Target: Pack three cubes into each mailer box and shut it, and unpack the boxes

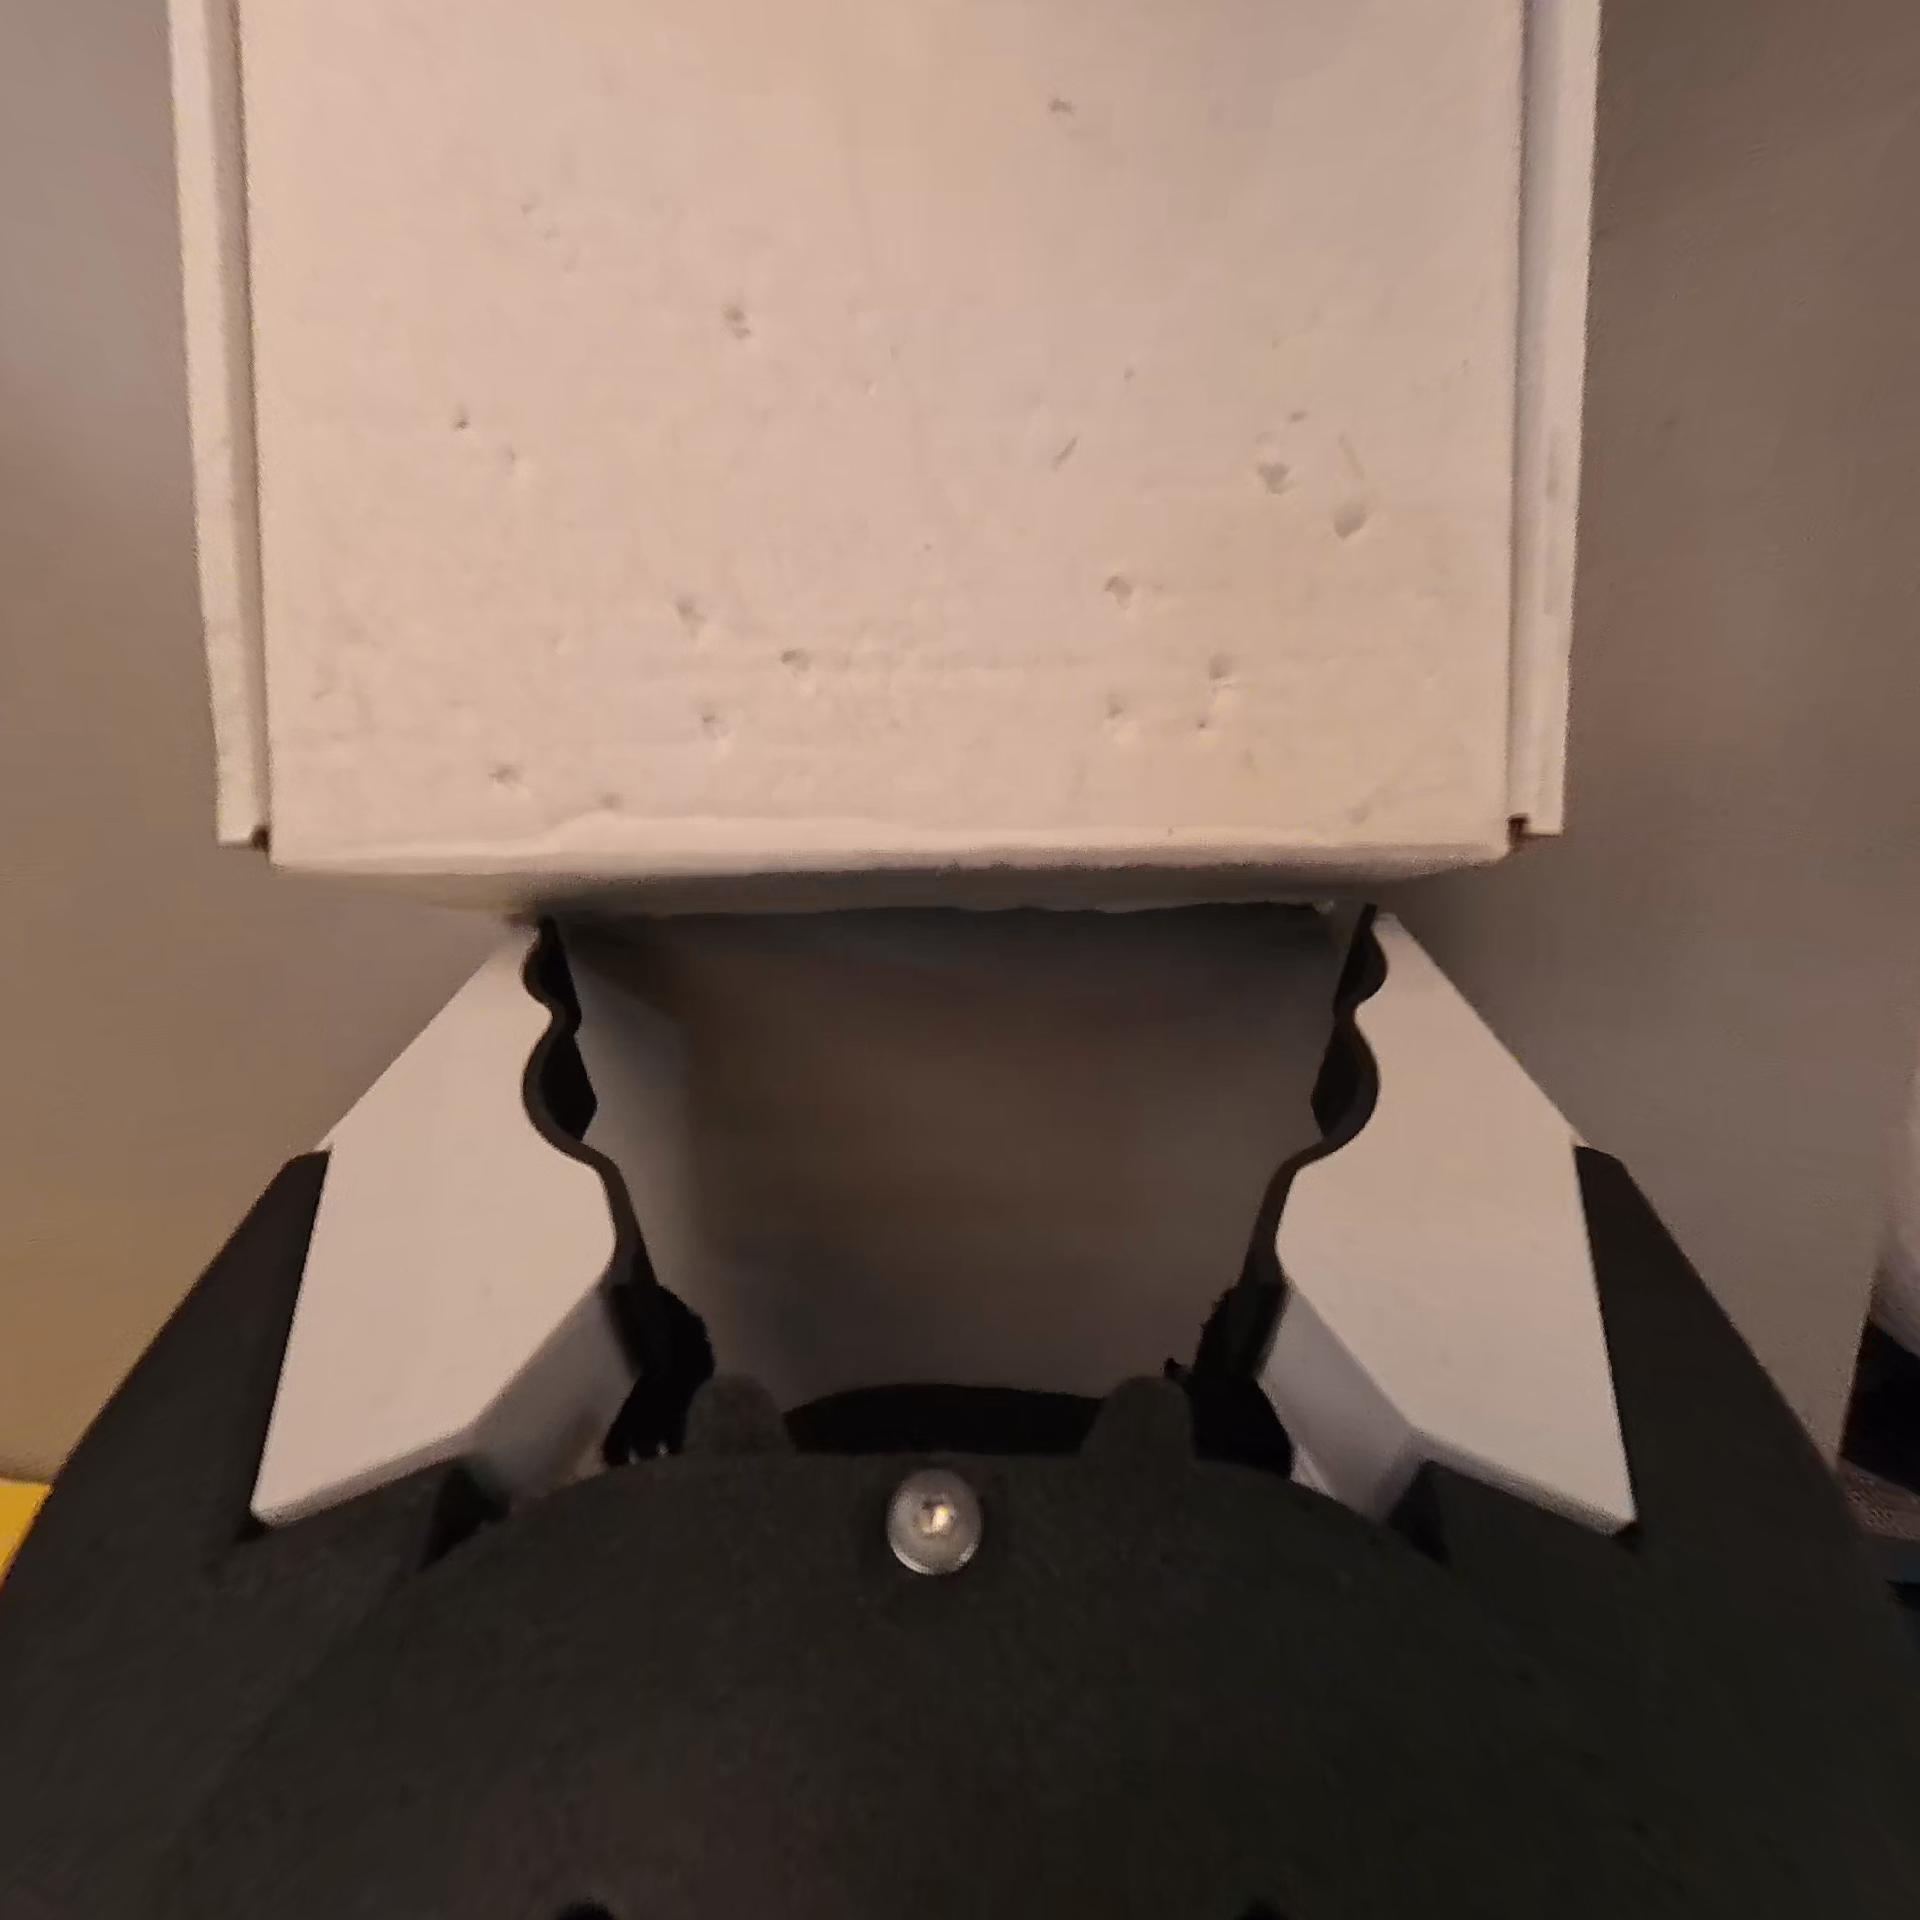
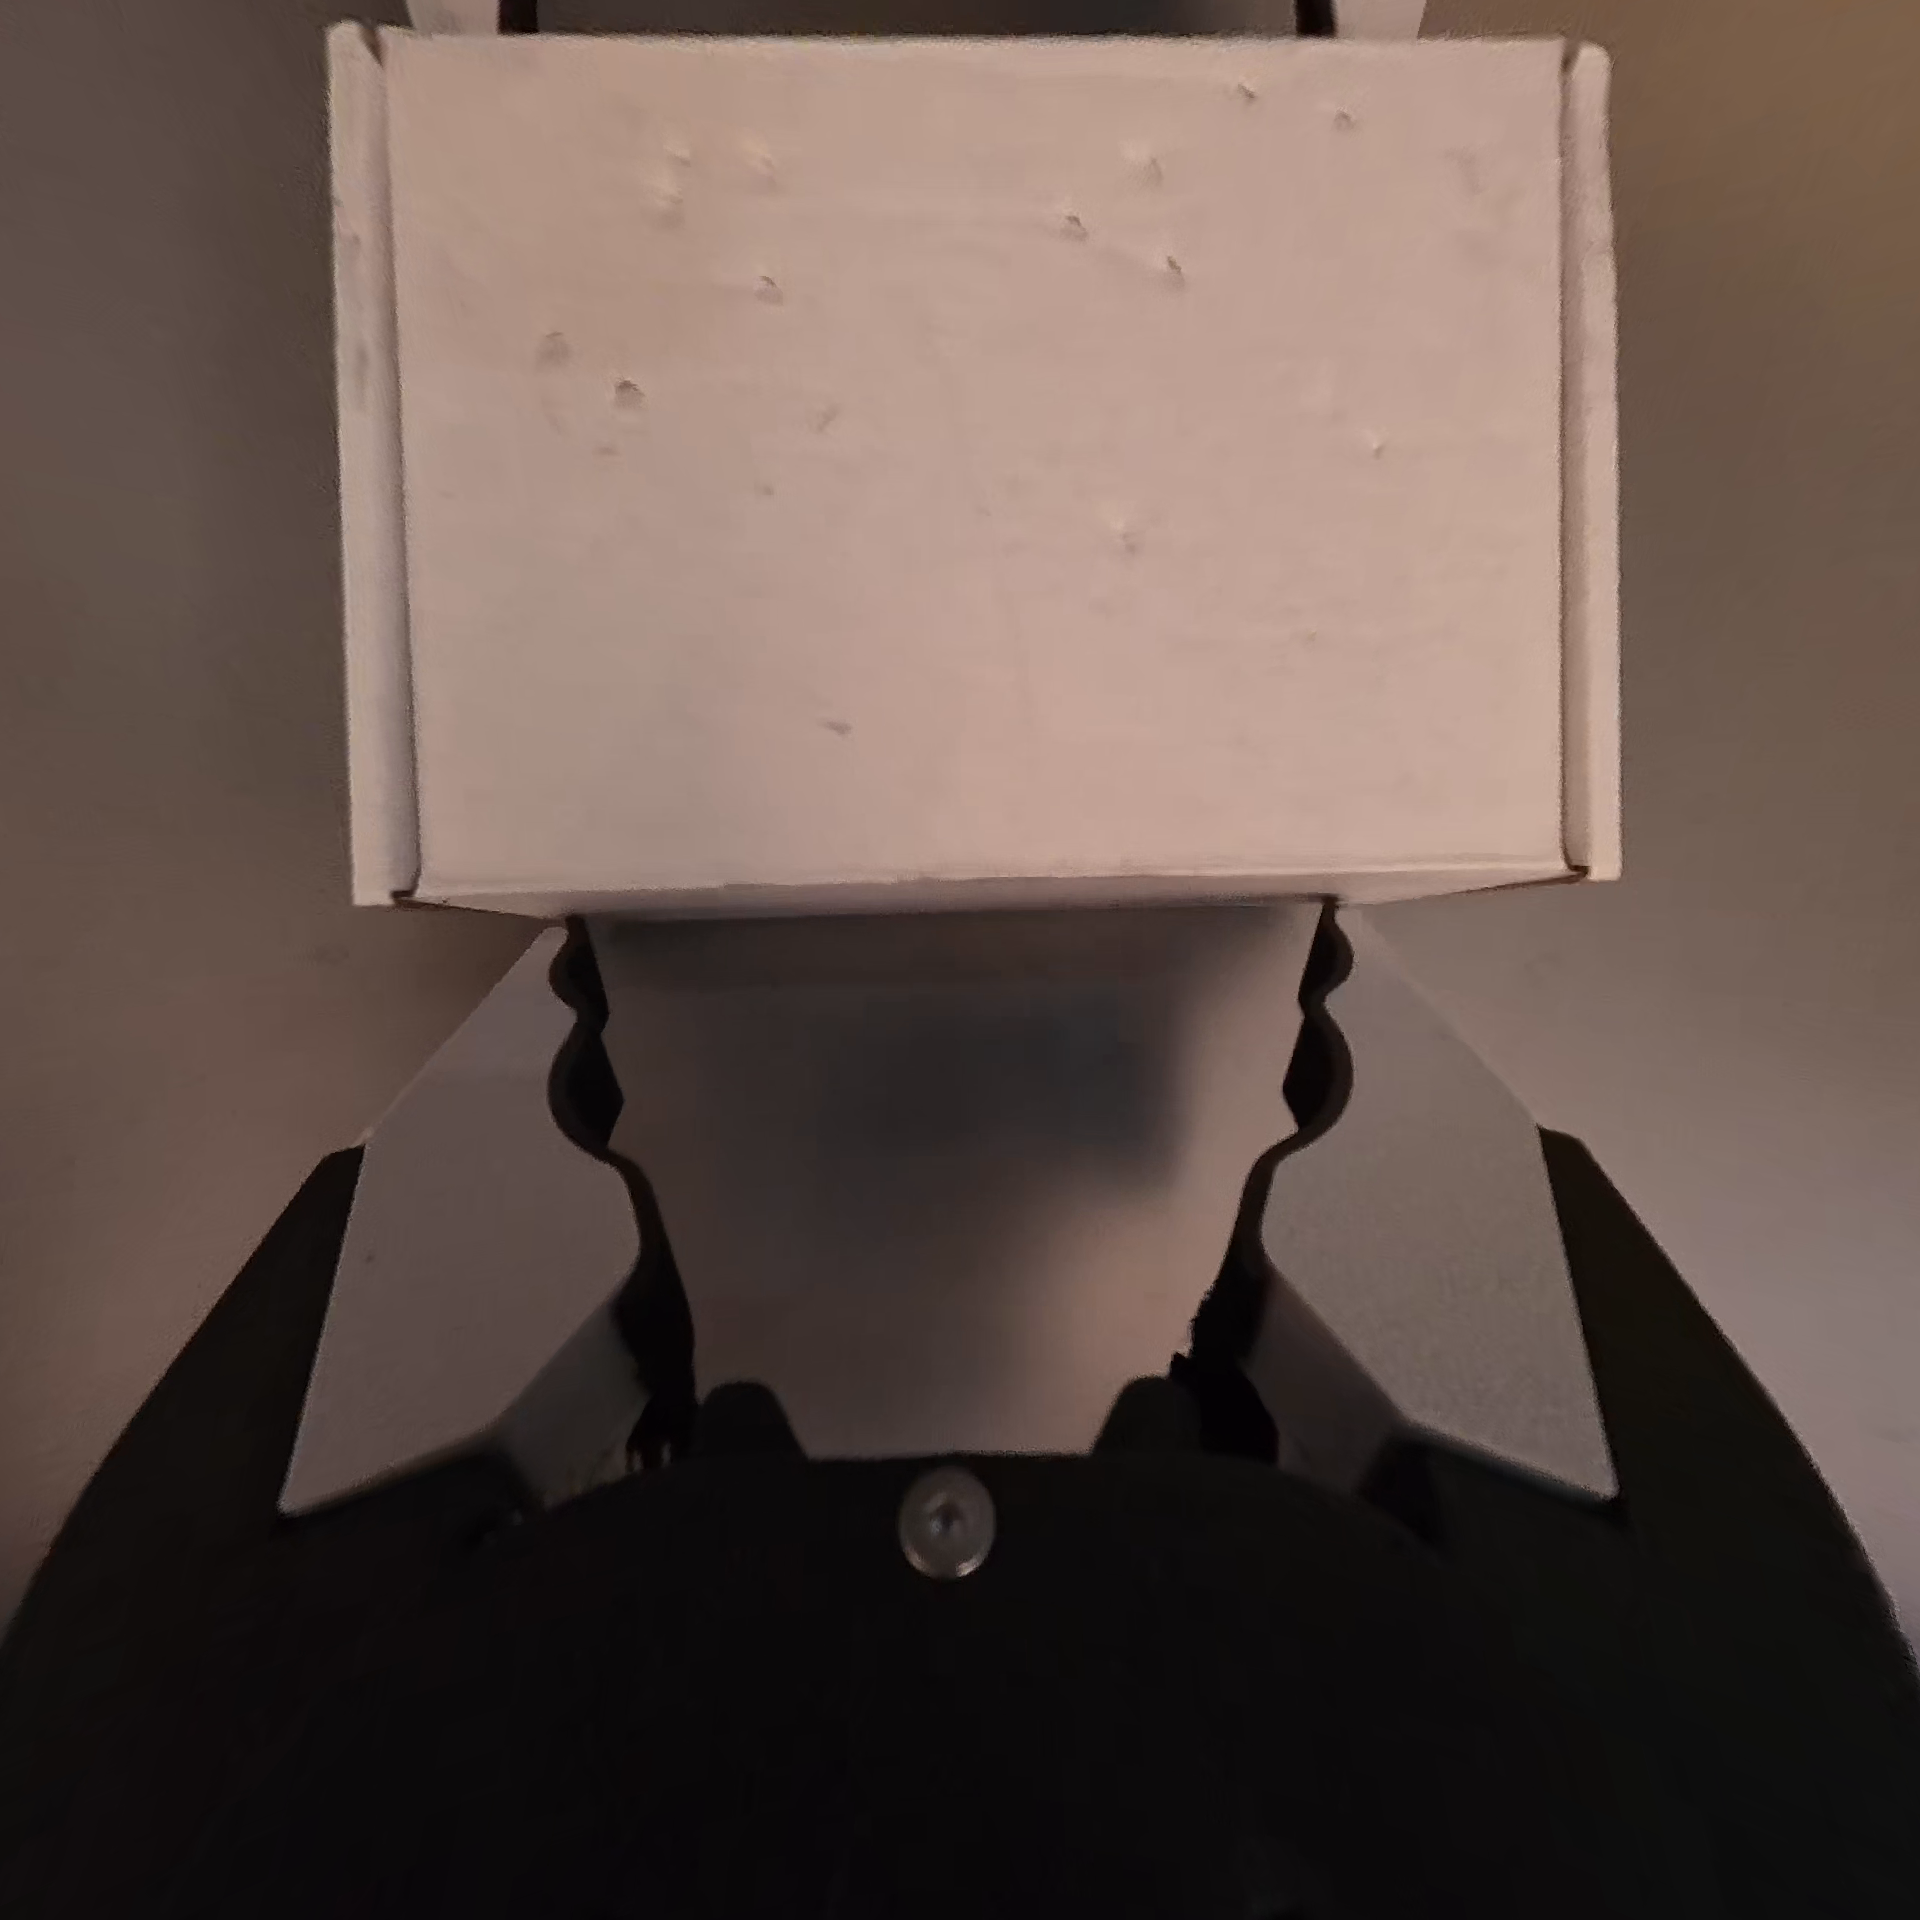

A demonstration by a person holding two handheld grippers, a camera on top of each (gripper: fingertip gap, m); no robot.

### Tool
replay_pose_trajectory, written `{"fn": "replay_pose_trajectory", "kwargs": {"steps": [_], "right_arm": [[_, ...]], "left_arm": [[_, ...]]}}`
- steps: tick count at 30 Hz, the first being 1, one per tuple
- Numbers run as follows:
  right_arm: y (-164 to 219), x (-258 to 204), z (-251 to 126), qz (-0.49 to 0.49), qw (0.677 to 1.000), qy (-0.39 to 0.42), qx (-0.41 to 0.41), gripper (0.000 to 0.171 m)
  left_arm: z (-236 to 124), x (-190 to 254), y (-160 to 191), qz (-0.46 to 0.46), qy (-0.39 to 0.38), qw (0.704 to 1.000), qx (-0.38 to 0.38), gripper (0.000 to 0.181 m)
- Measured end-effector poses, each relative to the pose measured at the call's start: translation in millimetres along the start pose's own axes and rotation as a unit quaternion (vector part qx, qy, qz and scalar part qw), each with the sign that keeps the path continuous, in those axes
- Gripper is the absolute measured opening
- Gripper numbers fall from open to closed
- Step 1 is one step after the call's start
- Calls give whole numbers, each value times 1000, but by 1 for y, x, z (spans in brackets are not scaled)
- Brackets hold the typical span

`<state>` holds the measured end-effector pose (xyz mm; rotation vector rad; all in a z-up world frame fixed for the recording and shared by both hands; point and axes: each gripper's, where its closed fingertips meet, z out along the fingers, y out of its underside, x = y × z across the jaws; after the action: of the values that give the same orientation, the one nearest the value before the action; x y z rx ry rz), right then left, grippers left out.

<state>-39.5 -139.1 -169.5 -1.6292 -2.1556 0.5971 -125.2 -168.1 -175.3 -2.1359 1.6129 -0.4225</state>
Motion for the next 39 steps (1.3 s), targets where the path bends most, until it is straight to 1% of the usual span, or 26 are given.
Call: {"fn": "replay_pose_trajectory", "kwargs": {"steps": [1,3,5,9,12,16,20,25,36,37,39], "right_arm": [[-1,1,1,-3,1000,4,-2,133],[0,3,4,-7,1000,13,-7,139],[0,4,5,-2,1000,14,-6,140],[7,7,1,8,1000,12,-9,138],[8,11,-1,14,1000,18,-4,134],[5,13,0,13,1000,22,3,133],[-1,15,2,9,1000,25,13,133],[-3,16,3,10,999,26,15,133],[-3,17,4,14,1000,24,5,133],[0,18,2,16,999,30,-5,134],[10,27,-8,31,996,75,-39,126]], "left_arm": [[1,1,0,0,1,1000,-2,144],[3,-3,1,1,-9,1000,-12,149],[3,-5,1,1,-12,1000,-17,151],[-1,-10,0,12,-18,1000,-21,144],[-6,-12,2,17,-19,999,-27,133],[-11,-19,9,17,-26,998,-56,134],[-9,-25,8,35,-30,996,-72,133],[-5,-25,4,39,-21,996,-76,133],[-4,-24,2,28,-27,997,-66,133],[-4,-23,2,24,-27,997,-65,131],[-3,-20,0,5,-34,998,-58,129]]}}
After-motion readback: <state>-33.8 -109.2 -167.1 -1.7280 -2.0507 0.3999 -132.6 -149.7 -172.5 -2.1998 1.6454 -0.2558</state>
